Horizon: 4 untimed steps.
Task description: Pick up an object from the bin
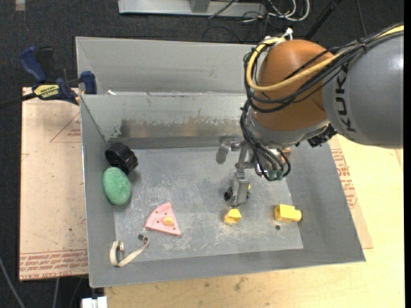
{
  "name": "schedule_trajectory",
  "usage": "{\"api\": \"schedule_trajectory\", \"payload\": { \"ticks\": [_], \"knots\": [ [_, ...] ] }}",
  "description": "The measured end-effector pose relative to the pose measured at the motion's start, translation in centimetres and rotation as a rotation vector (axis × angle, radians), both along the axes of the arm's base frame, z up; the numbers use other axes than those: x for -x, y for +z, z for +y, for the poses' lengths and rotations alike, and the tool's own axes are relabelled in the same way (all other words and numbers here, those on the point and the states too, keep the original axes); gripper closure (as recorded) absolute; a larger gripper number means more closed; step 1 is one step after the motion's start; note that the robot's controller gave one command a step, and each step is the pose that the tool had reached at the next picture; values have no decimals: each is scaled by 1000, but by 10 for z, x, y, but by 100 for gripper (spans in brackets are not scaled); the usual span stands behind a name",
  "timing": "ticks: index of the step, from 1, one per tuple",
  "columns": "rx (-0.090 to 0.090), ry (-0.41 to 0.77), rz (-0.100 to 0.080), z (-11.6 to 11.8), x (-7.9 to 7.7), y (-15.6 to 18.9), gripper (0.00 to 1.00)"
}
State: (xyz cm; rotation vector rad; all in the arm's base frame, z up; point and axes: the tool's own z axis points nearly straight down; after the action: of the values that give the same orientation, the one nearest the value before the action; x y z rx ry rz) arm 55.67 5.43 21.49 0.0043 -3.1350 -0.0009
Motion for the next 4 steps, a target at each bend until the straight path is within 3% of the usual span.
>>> {"api": "schedule_trajectory", "payload": {
  "ticks": [1, 2, 3, 4],
  "knots": [
    [-1, -1, -7, 0, -1, 5, 0],
    [-2, 77, -13, -25, 10, -32, 0],
    [-1, 177, -6, -62, -3, -45, 0],
    [-1, 210, -10, -85, -4, -63, 0]
  ]
}}
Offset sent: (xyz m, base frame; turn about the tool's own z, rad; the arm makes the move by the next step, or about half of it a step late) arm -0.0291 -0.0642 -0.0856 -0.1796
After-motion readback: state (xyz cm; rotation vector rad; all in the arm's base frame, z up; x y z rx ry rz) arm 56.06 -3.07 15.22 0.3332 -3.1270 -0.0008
